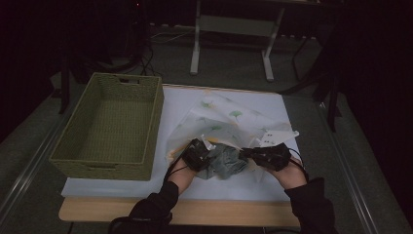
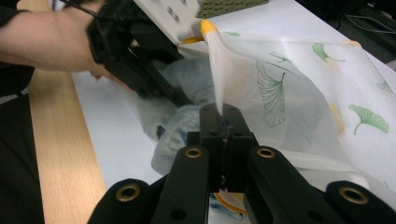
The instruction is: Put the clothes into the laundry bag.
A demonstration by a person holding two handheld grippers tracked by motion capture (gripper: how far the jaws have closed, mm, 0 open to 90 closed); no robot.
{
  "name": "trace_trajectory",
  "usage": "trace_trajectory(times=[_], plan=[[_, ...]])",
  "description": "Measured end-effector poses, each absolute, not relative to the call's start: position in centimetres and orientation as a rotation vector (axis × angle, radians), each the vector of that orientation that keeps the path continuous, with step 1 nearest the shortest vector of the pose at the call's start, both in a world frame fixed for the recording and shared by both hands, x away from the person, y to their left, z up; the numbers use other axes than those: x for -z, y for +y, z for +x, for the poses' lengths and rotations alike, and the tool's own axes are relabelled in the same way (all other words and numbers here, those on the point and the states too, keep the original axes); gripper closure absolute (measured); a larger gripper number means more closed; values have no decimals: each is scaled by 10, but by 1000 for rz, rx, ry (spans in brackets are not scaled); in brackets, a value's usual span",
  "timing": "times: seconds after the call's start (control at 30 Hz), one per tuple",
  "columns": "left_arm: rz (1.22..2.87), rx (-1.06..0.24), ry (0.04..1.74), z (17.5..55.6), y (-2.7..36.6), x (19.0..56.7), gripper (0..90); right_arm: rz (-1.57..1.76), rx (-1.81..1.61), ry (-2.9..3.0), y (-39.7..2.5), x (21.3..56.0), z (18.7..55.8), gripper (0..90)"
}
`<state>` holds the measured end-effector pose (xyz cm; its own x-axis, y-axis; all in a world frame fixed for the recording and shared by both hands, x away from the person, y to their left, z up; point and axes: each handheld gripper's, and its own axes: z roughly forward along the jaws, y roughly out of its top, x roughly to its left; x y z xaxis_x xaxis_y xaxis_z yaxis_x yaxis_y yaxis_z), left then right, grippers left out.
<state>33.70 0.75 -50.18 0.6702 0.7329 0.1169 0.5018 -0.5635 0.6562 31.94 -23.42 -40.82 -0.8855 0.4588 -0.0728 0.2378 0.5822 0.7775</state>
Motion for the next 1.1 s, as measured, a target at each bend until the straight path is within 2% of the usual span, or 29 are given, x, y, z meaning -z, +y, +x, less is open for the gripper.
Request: trace_trajectory(times=[0.3, 0.67, 1.1], plan=[[2105, -459, 889, 326, -3, 477, 702, 560, -1186, 2568, -227, 412, 320, 892], [1960, -476, 998, 335, -8, 461, 708, 468, -1149, 2637, -222, 412, 311, 893], [1841, -504, 1092, 342, 12, 445, 711, 289, -1160, 2783, -202, 421, 293, 893]])
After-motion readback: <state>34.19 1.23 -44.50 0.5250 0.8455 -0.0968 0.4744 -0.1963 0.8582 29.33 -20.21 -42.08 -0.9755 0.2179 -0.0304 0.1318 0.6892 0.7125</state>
